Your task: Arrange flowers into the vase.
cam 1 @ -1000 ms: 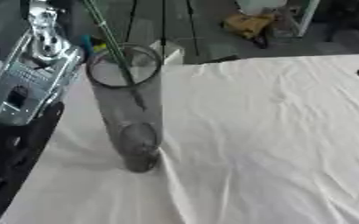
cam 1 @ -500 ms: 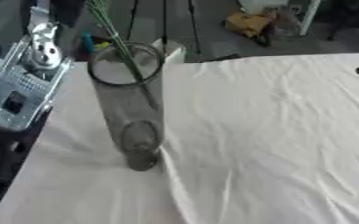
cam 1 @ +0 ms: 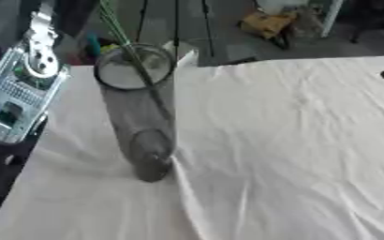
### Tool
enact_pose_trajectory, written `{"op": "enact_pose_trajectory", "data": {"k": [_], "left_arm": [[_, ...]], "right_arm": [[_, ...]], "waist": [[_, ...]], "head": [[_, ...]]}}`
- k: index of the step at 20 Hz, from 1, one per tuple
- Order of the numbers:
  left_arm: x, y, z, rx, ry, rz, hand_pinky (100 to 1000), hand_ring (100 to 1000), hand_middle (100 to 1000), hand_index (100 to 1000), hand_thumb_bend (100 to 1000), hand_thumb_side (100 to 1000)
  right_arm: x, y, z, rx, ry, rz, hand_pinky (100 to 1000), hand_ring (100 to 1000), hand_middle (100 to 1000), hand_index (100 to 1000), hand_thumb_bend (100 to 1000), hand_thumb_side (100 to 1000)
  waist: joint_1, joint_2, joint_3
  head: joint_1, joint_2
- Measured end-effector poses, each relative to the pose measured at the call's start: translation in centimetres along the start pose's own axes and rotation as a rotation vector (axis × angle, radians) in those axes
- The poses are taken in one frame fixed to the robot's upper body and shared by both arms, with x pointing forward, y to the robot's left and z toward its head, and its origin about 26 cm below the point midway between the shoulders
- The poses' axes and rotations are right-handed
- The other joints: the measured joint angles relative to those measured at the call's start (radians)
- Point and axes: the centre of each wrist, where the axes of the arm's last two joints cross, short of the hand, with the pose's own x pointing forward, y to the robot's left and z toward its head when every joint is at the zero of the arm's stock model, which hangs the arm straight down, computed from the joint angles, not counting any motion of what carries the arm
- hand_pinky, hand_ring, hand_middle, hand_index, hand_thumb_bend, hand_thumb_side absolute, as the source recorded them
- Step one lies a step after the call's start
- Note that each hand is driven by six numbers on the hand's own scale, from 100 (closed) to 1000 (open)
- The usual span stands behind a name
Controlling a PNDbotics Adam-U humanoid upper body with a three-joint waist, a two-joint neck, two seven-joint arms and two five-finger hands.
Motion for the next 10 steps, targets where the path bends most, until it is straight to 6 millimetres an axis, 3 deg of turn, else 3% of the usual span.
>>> {"op": "enact_pose_trajectory", "data": {"k": [10], "left_arm": [[-0.61,0.45,0.31,-0.126,0.018,-0.178,269,511,520,494,100,833]], "right_arm": [[-0.05,-0.03,0.08,-0.001,0.005,0.002,593,764,621,764,100,1000]], "waist": [[0.000,0.000,0.004]], "head": [[-0.003,0.000]]}}
